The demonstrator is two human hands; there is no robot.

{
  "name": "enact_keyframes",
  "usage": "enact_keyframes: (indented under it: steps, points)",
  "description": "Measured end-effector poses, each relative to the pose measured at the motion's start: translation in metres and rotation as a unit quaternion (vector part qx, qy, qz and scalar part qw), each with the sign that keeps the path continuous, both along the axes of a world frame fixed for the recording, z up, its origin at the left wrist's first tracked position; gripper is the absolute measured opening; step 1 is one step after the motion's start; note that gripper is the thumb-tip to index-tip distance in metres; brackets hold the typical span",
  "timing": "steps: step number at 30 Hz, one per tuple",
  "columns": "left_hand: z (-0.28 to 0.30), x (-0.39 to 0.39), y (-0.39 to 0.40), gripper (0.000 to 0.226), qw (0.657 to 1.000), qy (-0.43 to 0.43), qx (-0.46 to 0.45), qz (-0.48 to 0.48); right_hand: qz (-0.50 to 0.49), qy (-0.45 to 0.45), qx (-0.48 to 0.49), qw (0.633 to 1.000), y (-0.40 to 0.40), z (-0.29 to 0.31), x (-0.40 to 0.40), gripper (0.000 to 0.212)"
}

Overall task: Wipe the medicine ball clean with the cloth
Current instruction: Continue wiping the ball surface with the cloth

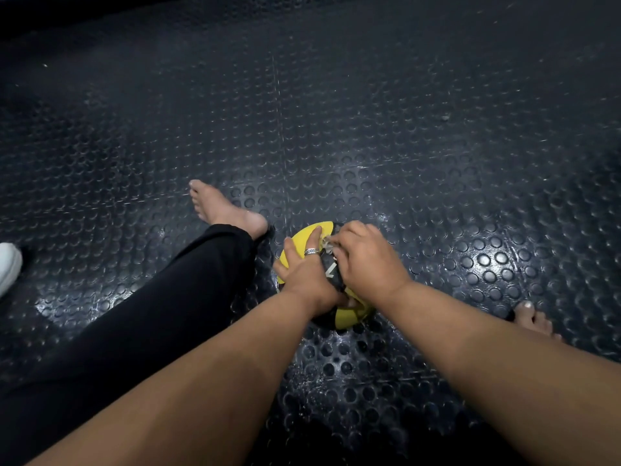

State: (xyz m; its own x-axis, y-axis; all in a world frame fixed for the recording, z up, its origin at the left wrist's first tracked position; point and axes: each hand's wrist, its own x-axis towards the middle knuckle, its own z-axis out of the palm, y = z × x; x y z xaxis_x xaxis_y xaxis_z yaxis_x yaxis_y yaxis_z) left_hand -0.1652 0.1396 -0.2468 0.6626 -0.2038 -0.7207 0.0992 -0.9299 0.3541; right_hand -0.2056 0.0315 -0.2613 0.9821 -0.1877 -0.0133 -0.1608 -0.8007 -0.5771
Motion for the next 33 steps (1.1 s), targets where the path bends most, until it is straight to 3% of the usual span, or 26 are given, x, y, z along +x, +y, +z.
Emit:
enact_keyframes:
  steps: [4, 6, 10, 11, 14, 16, 23, 28, 33]
  points:
    - [0.005, -0.002, -0.005, 0.137, 1.000, 0.002, -0.005, -0.001, -0.115, 0.057, 0.040, 0.991, -0.007, 0.000, 0.023, 0.025]
    - [0.002, -0.004, -0.003, 0.134, 1.000, 0.000, -0.002, -0.001, -0.092, 0.053, 0.028, 0.994, 0.000, 0.003, 0.016, 0.025]
    - [-0.003, -0.005, 0.001, 0.094, 1.000, -0.026, -0.014, 0.007, 0.027, 0.000, 0.033, 0.999, 0.013, 0.012, -0.018, 0.020]
    - [-0.003, -0.006, 0.001, 0.094, 1.000, -0.026, -0.012, 0.004, 0.031, -0.002, 0.031, 0.999, 0.011, 0.010, -0.019, 0.019]
    - [-0.001, -0.007, -0.001, 0.127, 1.000, -0.008, -0.009, -0.002, -0.078, 0.023, 0.053, 0.995, -0.007, 0.004, 0.003, 0.021]
    - [0.002, -0.011, -0.001, 0.137, 1.000, -0.005, -0.005, -0.005, -0.117, 0.067, 0.052, 0.989, -0.020, 0.003, 0.016, 0.023]
    - [0.000, -0.010, 0.000, 0.129, 1.000, -0.013, -0.003, 0.002, 0.026, 0.009, 0.020, 0.999, -0.002, 0.016, -0.016, 0.023]
    - [0.003, -0.002, 0.000, 0.138, 1.000, 0.001, 0.003, -0.002, -0.038, 0.053, 0.010, 0.998, -0.017, 0.008, 0.021, 0.024]
    - [-0.004, -0.004, 0.003, 0.118, 1.000, -0.011, -0.009, 0.005, 0.098, 0.011, -0.002, 0.995, 0.006, 0.019, -0.008, 0.019]
